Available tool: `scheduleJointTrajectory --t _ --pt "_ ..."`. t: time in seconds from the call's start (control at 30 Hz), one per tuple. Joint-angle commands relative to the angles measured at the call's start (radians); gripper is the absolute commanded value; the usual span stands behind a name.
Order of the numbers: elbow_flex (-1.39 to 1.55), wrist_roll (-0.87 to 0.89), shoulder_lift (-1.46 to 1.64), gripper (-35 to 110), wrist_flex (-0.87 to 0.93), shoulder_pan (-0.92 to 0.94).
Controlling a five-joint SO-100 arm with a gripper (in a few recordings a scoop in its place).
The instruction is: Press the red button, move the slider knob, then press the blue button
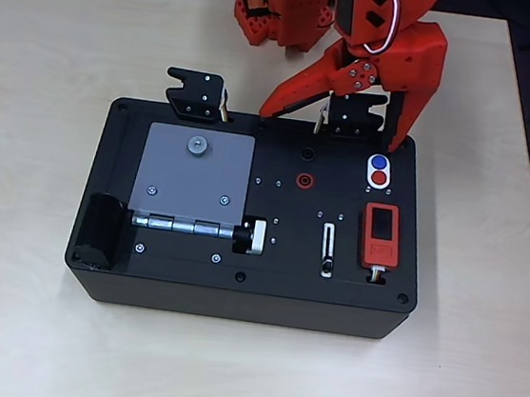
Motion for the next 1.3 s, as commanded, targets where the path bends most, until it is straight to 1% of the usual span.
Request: scheduleJointTrajectory --t 0.0,0.63,1.27 --pt "0.003 -0.009 0.044 68 0.002 0.015" --pt "-0.009 -0.002 0.021 68 -0.049 0.021" --pt "0.054 0.026 0.029 67 -0.107 0.005"
